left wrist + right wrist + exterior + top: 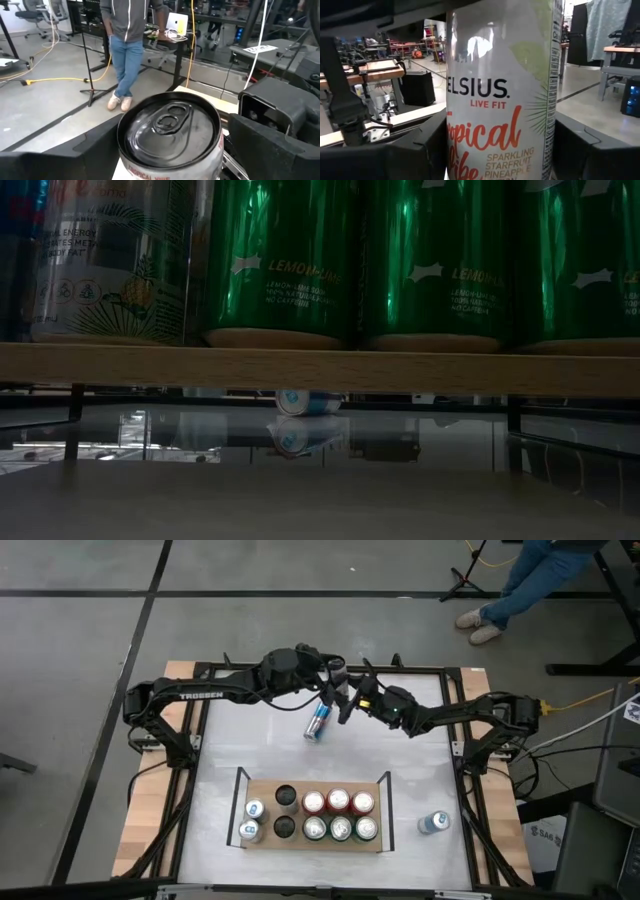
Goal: Place canned beverage on shelf
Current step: Put the white yellow soda can on the shelf aligned with the other white yellow soda can
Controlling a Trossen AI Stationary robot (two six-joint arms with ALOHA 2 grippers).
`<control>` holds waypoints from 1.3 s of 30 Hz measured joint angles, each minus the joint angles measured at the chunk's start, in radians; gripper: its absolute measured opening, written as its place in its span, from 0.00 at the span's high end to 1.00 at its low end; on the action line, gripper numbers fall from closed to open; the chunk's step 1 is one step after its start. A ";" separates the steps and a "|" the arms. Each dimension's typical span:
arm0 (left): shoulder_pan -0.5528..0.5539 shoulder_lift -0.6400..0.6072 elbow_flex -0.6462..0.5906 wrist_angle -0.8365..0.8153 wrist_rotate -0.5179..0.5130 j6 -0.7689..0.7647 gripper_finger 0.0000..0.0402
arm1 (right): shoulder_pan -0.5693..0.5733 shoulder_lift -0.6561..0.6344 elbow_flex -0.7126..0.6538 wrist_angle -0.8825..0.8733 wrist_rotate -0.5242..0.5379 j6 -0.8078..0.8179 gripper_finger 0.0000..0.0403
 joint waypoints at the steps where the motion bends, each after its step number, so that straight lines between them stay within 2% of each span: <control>1: 0.000 0.000 0.000 -0.001 0.000 0.000 0.16 | 0.000 0.001 0.001 -0.003 0.008 0.001 0.38; 9: -0.002 0.000 0.000 0.000 -0.007 0.000 0.16 | 0.001 0.001 0.001 -0.003 0.026 0.000 0.38; 14: -0.005 0.000 0.000 -0.001 -0.068 -0.001 0.16 | 0.000 0.001 0.001 -0.003 0.042 0.002 0.38; 21: -0.004 0.000 0.000 -0.001 -0.076 -0.003 0.17 | 0.000 0.001 0.001 -0.003 0.041 0.002 0.38; 33: -0.003 0.000 0.000 -0.004 -0.050 0.003 0.36 | 0.000 0.000 0.001 -0.020 0.036 0.002 0.38; 39: -0.003 0.000 0.000 -0.004 -0.048 0.004 0.39 | 0.000 0.000 0.001 -0.022 0.035 0.002 0.38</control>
